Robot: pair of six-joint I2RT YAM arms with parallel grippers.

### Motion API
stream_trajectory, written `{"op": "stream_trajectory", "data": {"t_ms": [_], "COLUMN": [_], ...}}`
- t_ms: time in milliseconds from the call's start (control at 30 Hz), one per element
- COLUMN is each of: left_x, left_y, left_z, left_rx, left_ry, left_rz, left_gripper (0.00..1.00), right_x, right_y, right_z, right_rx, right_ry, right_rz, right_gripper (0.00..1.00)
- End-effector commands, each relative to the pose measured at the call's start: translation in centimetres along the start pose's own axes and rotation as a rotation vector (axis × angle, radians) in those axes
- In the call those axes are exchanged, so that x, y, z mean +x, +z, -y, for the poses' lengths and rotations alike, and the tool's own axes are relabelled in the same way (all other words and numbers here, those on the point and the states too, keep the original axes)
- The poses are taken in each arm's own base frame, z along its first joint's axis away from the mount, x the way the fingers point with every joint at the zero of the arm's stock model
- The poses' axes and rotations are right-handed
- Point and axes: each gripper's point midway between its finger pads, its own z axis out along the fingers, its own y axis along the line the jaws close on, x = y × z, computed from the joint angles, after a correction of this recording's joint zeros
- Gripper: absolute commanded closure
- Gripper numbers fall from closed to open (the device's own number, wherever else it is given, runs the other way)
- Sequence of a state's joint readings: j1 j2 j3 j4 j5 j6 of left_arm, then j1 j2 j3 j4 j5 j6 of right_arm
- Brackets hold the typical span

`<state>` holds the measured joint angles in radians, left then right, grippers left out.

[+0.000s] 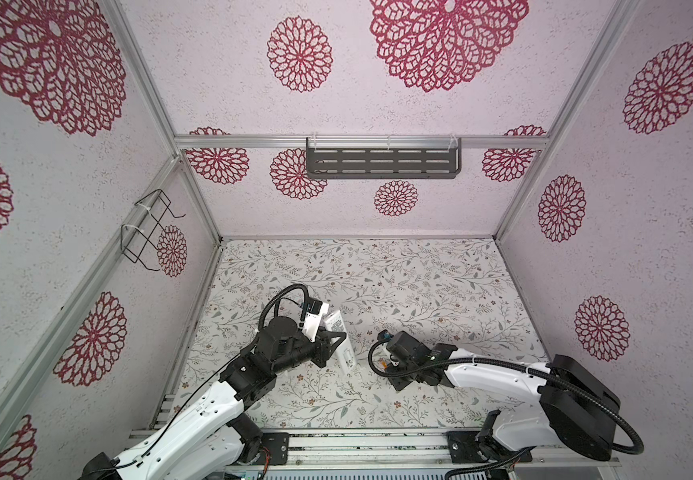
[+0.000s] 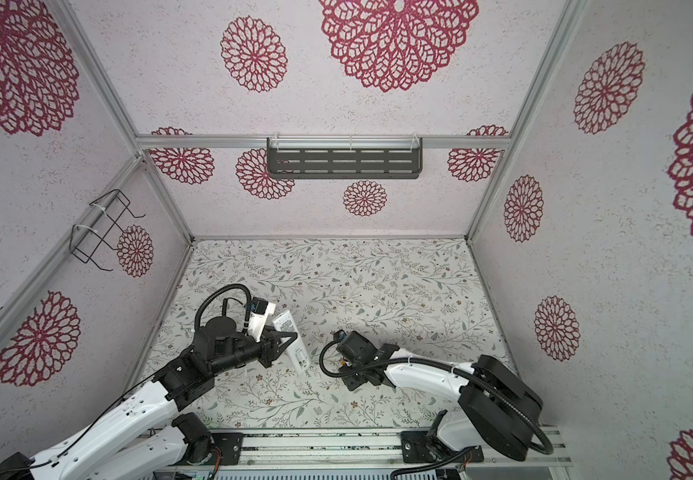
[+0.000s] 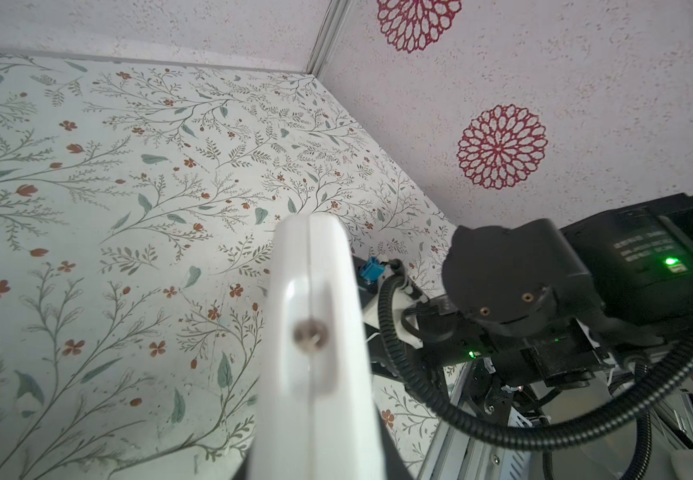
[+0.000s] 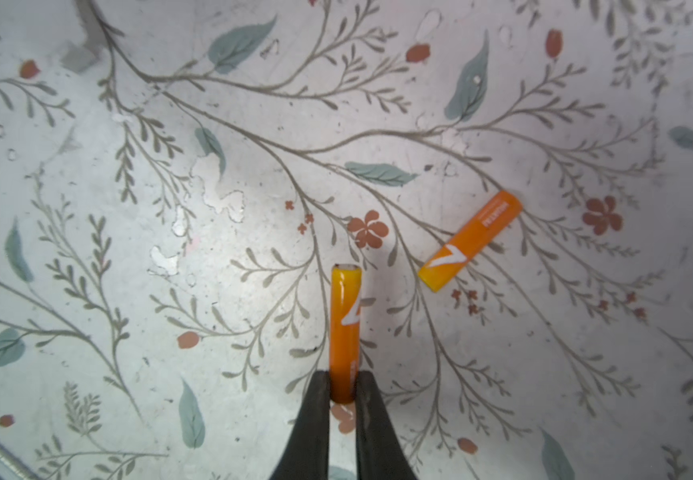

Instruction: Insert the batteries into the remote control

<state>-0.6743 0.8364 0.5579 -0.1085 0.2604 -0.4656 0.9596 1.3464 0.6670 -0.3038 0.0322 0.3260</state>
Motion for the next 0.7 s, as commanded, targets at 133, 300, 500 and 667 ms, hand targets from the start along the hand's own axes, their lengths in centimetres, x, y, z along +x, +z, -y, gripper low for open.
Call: {"op": "stream_trajectory", "data": {"t_ms": [133, 300, 500, 667], "left_x": [-1.8, -2.4, -2.8, -2.8], "left_y": [-0.6, -0.7, -0.8, -1.1], "left_z": [-1.0, -1.7, -2.4, -3.1], "left_rx": [0.021, 0.045, 0.086, 0.104], "left_ry": [-0.108, -0.161, -0.24, -0.302], "left_rz": [0.116, 0.138, 0.153, 0.171], "left_gripper": [1.0, 1.0, 1.0, 1.0], "right_x": [-4.0, -6.4, -8.8, -10.2], "right_y": [-3.5, -6.1, -9.3, -11.1], "right_z": [-2.2, -3.9, -5.6, -7.2], "right_rx": [-0.081, -0.11, -0.114, -0.157], "right_ry": [-0.036, -0.067, -0.113, -0.133], "right_rz": [0.194, 0.294, 0.404, 0.465], "right_gripper": [0.87, 0.87, 0.87, 0.87]}}
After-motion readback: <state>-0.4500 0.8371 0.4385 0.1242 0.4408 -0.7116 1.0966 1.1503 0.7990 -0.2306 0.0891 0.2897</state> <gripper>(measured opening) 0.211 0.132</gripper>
